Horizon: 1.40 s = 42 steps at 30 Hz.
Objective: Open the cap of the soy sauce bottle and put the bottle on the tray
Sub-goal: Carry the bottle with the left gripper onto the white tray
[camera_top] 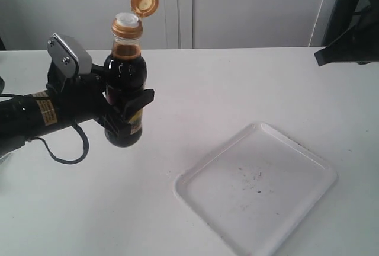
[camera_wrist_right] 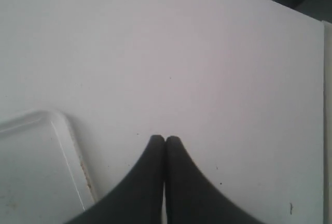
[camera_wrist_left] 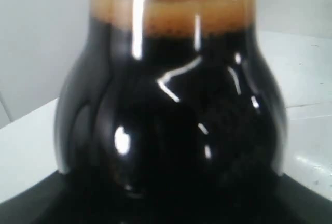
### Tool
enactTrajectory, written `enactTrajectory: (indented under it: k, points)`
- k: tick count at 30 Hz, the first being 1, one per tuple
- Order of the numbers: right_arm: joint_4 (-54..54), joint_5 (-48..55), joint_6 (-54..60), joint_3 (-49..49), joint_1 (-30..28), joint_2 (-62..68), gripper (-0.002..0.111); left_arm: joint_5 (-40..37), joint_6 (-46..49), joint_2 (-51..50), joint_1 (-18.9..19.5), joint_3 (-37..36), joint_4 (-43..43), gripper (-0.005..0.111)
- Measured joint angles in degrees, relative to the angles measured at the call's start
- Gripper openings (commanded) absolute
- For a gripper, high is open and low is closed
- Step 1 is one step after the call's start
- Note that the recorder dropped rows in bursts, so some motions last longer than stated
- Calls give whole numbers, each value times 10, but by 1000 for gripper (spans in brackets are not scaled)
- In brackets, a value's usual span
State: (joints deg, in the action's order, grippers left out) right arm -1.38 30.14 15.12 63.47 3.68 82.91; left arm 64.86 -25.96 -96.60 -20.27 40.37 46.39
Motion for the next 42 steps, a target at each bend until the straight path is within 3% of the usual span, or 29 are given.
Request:
enactTrajectory:
  k: [10, 16, 31, 42]
  points:
    - [0, -61, -26, -42, -18, 0, 0, 0, 82, 1, -138, 0, -153, 0]
    - [2, -78, -39, -48, -19, 2, 0, -7, 103, 1, -194, 9, -240, 0]
    - [14, -92, -74, -48, -69, 52, 0, -13, 122, -63, -282, 86, -302, 0]
    - [17, -98, -75, -48, -69, 60, 0, -9, 117, -158, -313, 175, -309, 0]
